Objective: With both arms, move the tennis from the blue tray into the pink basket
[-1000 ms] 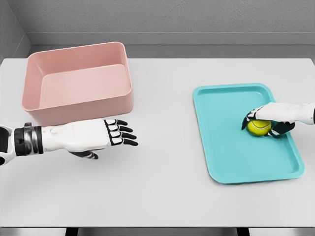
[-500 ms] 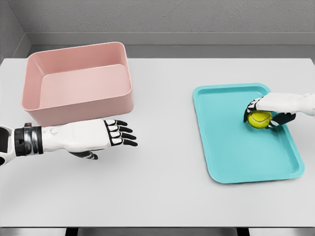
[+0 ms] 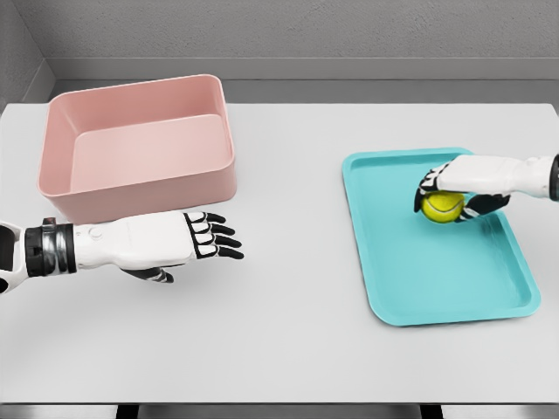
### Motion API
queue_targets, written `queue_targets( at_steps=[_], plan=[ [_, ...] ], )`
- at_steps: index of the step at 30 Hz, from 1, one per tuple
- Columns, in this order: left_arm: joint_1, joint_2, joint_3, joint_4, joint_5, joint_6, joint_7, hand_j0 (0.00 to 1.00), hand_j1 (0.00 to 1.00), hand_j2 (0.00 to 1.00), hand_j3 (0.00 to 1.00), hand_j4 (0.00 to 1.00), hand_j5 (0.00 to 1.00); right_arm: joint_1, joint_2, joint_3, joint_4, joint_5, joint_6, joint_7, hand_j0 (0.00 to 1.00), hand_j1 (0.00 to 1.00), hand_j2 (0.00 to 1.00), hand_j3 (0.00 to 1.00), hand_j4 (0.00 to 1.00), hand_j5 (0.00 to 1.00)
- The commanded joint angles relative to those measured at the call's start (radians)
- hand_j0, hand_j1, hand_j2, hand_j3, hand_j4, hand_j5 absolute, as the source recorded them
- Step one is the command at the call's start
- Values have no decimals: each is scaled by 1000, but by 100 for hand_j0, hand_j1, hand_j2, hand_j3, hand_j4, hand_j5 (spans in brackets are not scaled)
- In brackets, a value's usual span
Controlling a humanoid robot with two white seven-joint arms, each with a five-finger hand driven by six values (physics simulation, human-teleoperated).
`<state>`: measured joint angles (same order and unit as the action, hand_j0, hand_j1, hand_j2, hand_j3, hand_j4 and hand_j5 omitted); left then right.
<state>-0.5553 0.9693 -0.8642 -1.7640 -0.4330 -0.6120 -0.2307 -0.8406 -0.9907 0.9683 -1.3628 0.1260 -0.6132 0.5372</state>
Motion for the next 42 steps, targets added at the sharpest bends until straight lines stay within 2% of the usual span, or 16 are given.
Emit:
queue_targets(
  at_steps=[1, 12, 18, 23, 28, 37, 42],
  plan=[
    [0, 2, 1, 0, 7, 1, 1, 100, 100, 100, 100, 100, 100, 0, -2, -2, -36, -11, 2, 0, 59, 59, 59, 59, 59, 59],
    [0, 46, 1, 0, 5, 1, -1, 100, 100, 100, 100, 100, 100, -21, 38, -3, -154, -11, 2, 3, 59, 59, 59, 59, 59, 59],
    [0, 45, 1, 0, 5, 1, 1, 100, 100, 100, 100, 100, 100, -29, 90, -2, -188, -11, 2, 4, 59, 59, 59, 59, 59, 59],
    [0, 42, 1, 0, 5, 1, 4, 100, 100, 100, 100, 100, 100, -43, 165, 0, -208, -11, 2, 12, 60, 60, 60, 60, 60, 60],
    [0, 42, 2, 0, 5, 1, 4, 100, 100, 100, 100, 100, 100, -44, 250, 10, -206, -11, 2, 38, 60, 60, 60, 60, 60, 60],
    [-2, 45, 1, 0, 3, 1, 4, 100, 100, 100, 100, 100, 100, -43, 331, 62, -185, -8, 2, 40, 57, 57, 57, 57, 57, 57],
    [0, 60, 1, 0, 2, 1, 2, 100, 100, 100, 100, 100, 100, -46, 412, 118, -91, 1, 2, 40, 57, 57, 57, 57, 57, 57]
  ],
)
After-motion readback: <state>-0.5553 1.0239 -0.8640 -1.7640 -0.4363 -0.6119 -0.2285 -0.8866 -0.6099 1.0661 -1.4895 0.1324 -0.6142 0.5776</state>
